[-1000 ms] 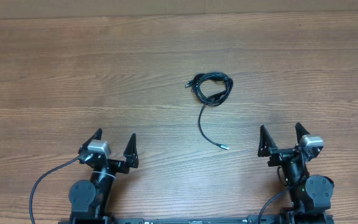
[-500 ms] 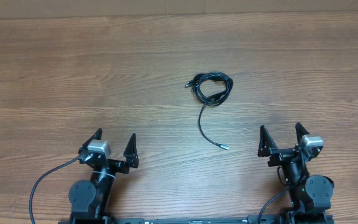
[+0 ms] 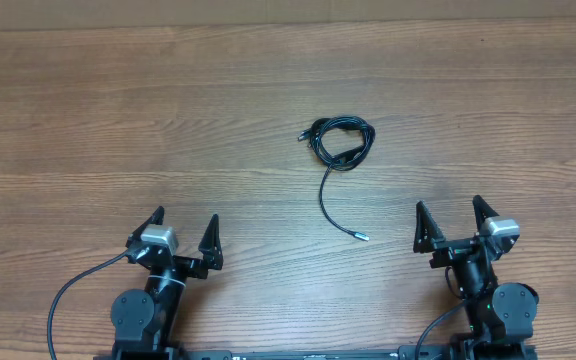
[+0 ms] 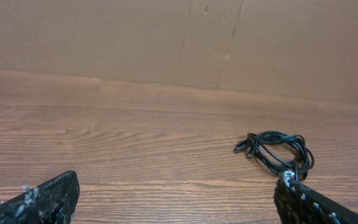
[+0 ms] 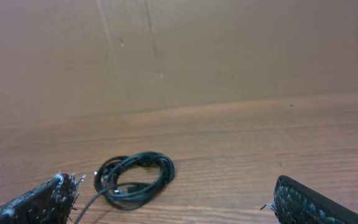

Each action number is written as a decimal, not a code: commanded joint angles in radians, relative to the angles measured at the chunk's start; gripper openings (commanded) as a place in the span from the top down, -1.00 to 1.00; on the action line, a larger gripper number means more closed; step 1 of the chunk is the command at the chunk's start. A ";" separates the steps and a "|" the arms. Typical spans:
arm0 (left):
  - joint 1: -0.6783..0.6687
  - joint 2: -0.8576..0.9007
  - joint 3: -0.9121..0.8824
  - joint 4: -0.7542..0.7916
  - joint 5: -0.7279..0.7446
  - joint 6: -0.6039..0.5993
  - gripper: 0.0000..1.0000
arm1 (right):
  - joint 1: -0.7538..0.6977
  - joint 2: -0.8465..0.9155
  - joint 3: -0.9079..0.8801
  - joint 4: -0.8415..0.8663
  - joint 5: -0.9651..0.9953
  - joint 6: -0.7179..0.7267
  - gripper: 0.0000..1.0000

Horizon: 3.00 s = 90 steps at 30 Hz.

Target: Untangle cables

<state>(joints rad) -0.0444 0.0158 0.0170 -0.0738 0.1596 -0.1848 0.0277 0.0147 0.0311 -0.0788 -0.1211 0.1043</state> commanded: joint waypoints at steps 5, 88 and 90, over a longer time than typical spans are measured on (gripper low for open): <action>-0.001 -0.010 -0.010 0.003 -0.013 0.006 -0.99 | 0.005 -0.012 0.003 0.029 0.030 -0.005 -1.00; -0.562 2.184 1.648 -0.584 -0.251 -0.651 0.48 | -0.048 1.463 1.580 -1.367 -0.221 -0.131 -0.89; -0.565 2.183 1.650 -0.582 -0.263 -0.650 0.50 | -0.048 1.463 1.580 -1.367 -0.221 -0.132 -0.89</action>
<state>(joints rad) -0.6029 2.1811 1.6531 -0.6514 -0.0269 -0.7959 -0.0189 1.4849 1.5894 -1.4506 -0.3367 -0.0269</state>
